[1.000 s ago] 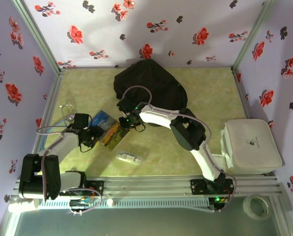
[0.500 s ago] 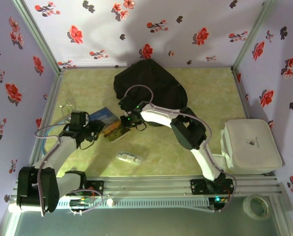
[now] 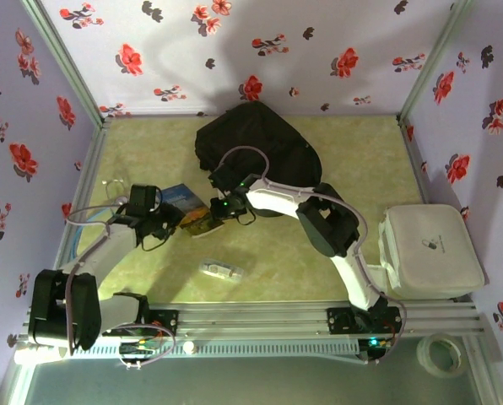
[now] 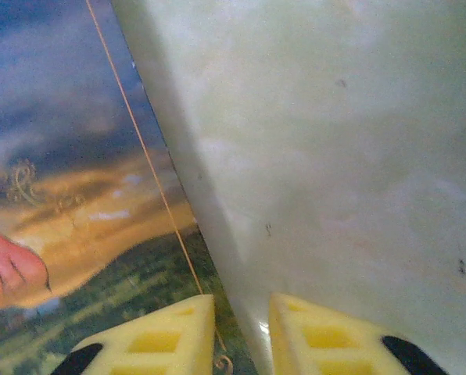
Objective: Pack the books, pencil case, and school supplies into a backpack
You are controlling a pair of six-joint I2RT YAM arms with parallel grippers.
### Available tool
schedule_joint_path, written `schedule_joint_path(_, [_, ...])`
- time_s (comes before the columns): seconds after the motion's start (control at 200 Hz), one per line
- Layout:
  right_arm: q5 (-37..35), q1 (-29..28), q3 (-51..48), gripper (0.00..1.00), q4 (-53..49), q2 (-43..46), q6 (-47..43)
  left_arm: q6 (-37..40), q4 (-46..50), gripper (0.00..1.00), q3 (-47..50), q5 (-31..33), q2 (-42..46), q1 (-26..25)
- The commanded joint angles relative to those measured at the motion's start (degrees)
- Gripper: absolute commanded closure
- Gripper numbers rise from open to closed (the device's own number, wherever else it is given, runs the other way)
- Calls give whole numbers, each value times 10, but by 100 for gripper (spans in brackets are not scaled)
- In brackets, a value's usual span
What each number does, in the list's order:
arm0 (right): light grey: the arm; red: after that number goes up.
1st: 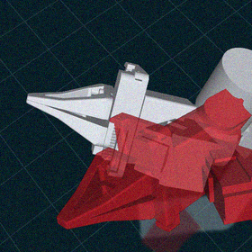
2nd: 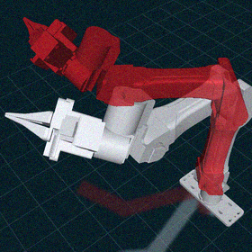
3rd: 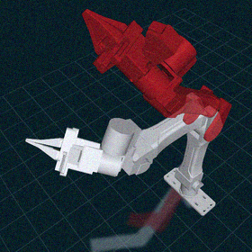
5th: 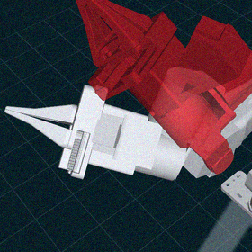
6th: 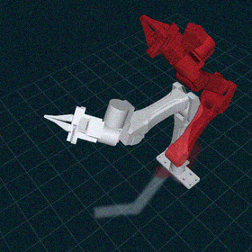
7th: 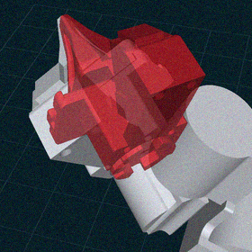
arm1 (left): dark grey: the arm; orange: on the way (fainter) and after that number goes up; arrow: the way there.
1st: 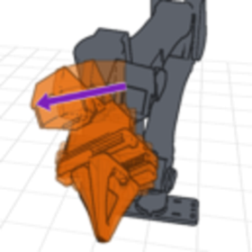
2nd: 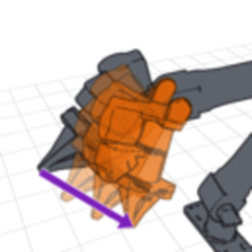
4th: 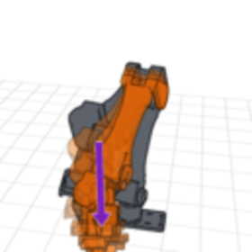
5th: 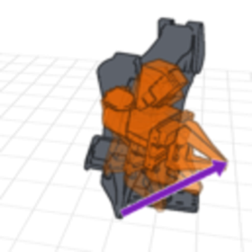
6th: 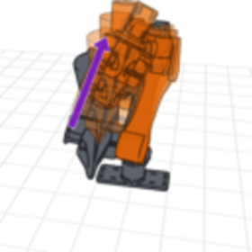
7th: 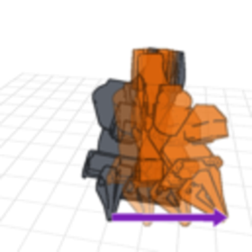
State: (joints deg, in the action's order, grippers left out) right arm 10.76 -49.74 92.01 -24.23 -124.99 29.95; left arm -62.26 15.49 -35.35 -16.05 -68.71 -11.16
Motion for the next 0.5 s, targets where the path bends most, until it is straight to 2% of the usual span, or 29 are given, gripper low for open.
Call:
schedule_joint_path(0.0, [15,16,-39,67,60,86,35,33,8,92,-42,21,35,-4])
schedule_joint_path(0.065, [21,29,-80,62,113,138,60,47,5,96,-59,21,48,-4])
schedule_joint_path(0.22, [52,67,-165,51,229,241,118,55,-28,98,-105,12,63,-7])
schedule_joint_path(0.38, [57,97,-254,20,330,319,200,15,-132,99,-142,-3,53,-17])
schedule_joint_path(0.495, [80,119,-304,10,418,344,286,-48,-237,99,-158,-7,26,-34])
